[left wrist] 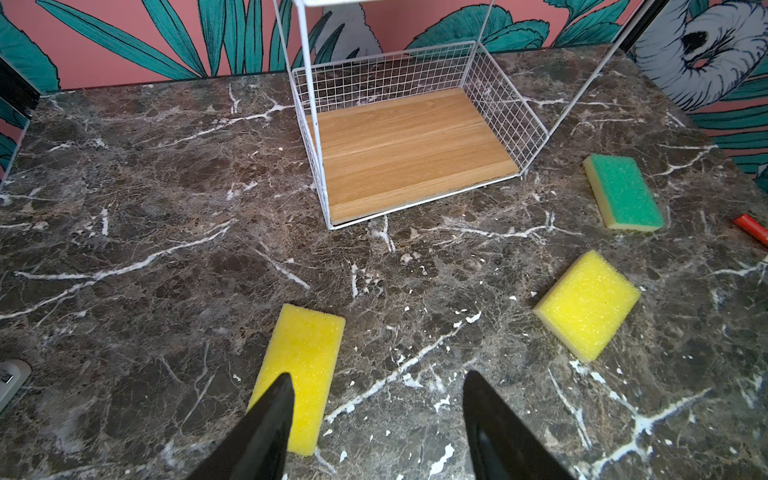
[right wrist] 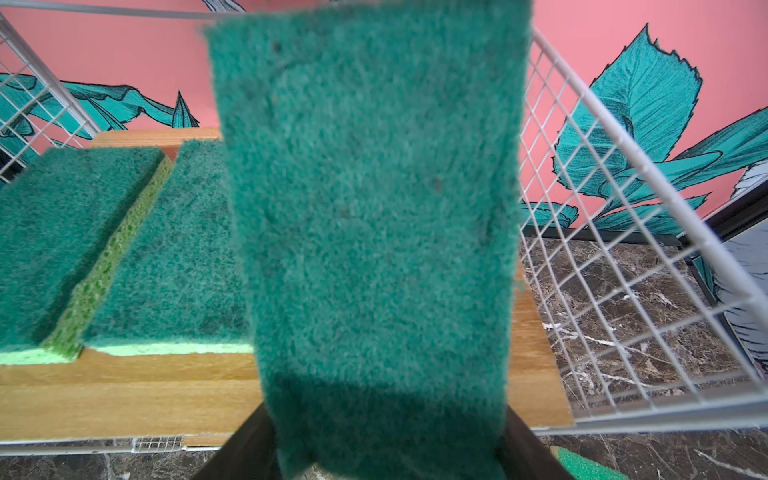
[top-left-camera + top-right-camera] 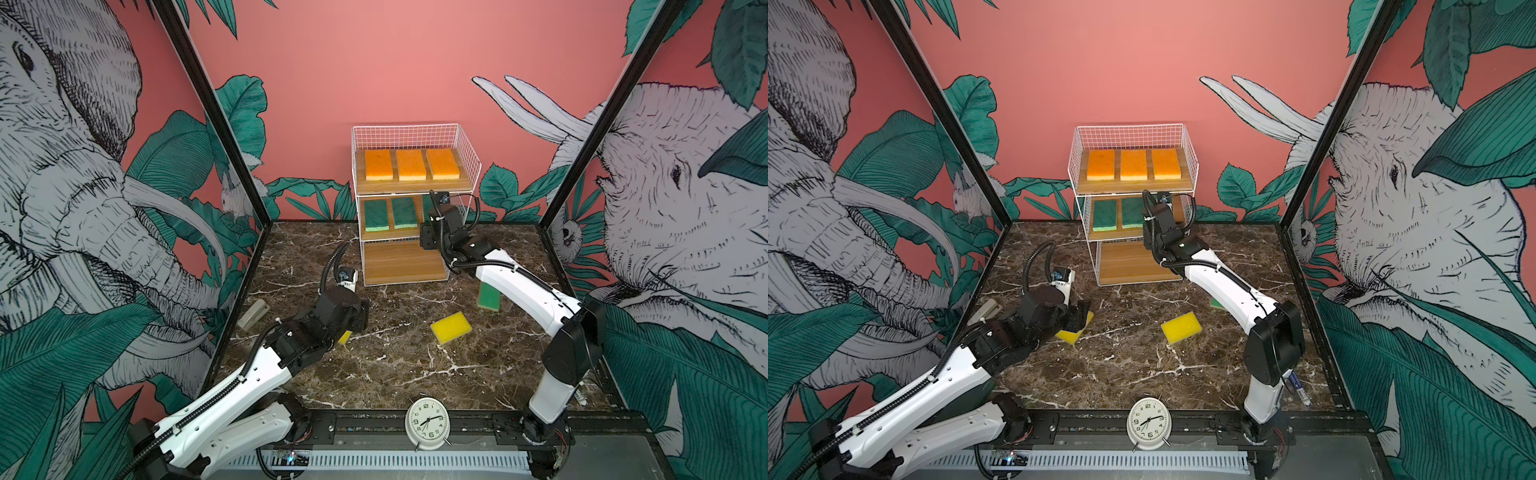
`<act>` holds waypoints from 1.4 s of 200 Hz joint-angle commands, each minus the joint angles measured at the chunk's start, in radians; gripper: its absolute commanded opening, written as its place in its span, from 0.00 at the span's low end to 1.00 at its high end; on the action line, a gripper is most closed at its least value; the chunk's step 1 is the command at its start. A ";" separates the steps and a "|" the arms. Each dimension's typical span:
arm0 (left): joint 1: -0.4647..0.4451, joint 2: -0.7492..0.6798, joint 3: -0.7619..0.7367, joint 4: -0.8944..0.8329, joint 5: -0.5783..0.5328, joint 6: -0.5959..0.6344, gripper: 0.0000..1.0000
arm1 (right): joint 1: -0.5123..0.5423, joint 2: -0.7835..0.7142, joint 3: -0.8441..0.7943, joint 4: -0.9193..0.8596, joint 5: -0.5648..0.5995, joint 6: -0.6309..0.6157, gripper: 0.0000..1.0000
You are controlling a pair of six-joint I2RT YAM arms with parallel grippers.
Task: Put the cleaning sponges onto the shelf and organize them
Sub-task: 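Lower the dark green pad onto the middle shelf beside the other pads, then open the right gripper to release the pad while the left gripper nears a yellow sponge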
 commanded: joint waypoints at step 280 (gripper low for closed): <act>0.006 -0.103 -0.047 -0.039 -0.013 -0.066 0.67 | 0.091 -0.357 -0.290 0.085 0.010 0.127 0.60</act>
